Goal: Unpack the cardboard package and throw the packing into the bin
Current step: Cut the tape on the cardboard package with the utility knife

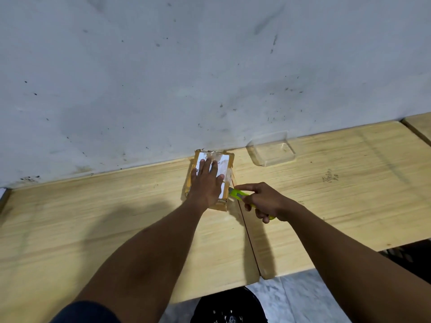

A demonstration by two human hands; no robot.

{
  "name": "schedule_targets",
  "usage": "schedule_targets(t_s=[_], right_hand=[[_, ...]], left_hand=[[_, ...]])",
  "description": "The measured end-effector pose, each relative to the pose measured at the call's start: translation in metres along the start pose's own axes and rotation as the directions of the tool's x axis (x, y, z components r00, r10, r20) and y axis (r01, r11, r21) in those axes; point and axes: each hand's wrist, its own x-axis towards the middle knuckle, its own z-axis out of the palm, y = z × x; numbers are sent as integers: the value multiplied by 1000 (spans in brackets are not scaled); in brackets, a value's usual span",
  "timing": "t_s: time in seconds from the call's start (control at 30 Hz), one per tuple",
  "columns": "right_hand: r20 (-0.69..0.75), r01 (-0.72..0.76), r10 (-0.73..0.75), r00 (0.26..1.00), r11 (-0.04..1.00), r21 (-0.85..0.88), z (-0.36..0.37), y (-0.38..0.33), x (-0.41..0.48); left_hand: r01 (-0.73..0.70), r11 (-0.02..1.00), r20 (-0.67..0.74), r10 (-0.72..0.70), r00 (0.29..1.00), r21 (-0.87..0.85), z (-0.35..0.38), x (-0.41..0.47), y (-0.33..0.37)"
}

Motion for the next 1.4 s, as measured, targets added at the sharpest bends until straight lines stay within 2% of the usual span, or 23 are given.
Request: schedule_targets(t_s=[0.1, 0.23, 0.33, 0.47, 0.6, 0.7, 0.8, 0.87, 0.9, 0.97, 1.03, 1.1, 1.17, 1.23, 1.3, 1.4], right_hand=[[10, -37, 37, 999, 995, 91, -26, 6, -5], [-44, -68, 78, 996, 976, 207, -51, 20, -3], [-68, -77, 93, 993, 976, 201, -55, 30, 1], [-68, -84, 99, 993, 978, 188, -48, 34, 9], [-98, -64, 82, 992, 984, 169, -37, 29, 18], [-130, -44, 67, 989, 984, 172, -30, 20, 26], [-160, -24, 55, 986, 982, 188, -23, 13, 31], [-178, -22, 56, 982, 981, 191, -20, 13, 33], [-186, -22, 59, 981, 981, 193, -18, 12, 33], [-201, -21, 60, 978, 982, 190, -17, 12, 33], [-217, -23, 64, 974, 982, 188, -17, 13, 33], [-232, -23, 63, 971, 985, 171, -17, 15, 32], [-242, -25, 61, 968, 988, 152, -17, 17, 31], [-246, -29, 63, 967, 990, 140, -17, 18, 29], [-247, -30, 59, 967, 992, 122, -17, 18, 28], [-258, -28, 54, 965, 994, 105, -18, 15, 28]], left_hand=[[-48, 999, -13, 48, 999, 9, -4, 3, -9], [-255, 964, -62, 259, 964, 73, -11, 14, -28], [-378, 917, -53, 387, 921, 131, -12, 24, -41], [-382, 920, -57, 387, 920, 86, 0, 24, -53], [-261, 965, -108, 256, 961, -25, 12, 13, -46], [-42, 996, -179, 27, 983, -82, 16, 0, -29], [201, 963, -206, -236, 950, -179, 17, -17, 0], [272, 928, -180, -322, 929, -256, 19, -24, 12], [264, 925, -175, -318, 932, -273, 19, -25, 12], [162, 961, -191, -206, 960, -223, 14, -23, 1], [-42, 995, -172, 26, 985, -90, 6, -13, -19], [-258, 965, -113, 262, 959, 44, 1, -2, -42], [-363, 924, -42, 370, 928, 116, 1, 4, -60], [-381, 914, -40, 390, 920, 139, 6, 3, -65], [-335, 933, -92, 348, 933, 133, 10, -4, -59], [-129, 988, -198, 143, 970, 81, 18, -15, -34]])
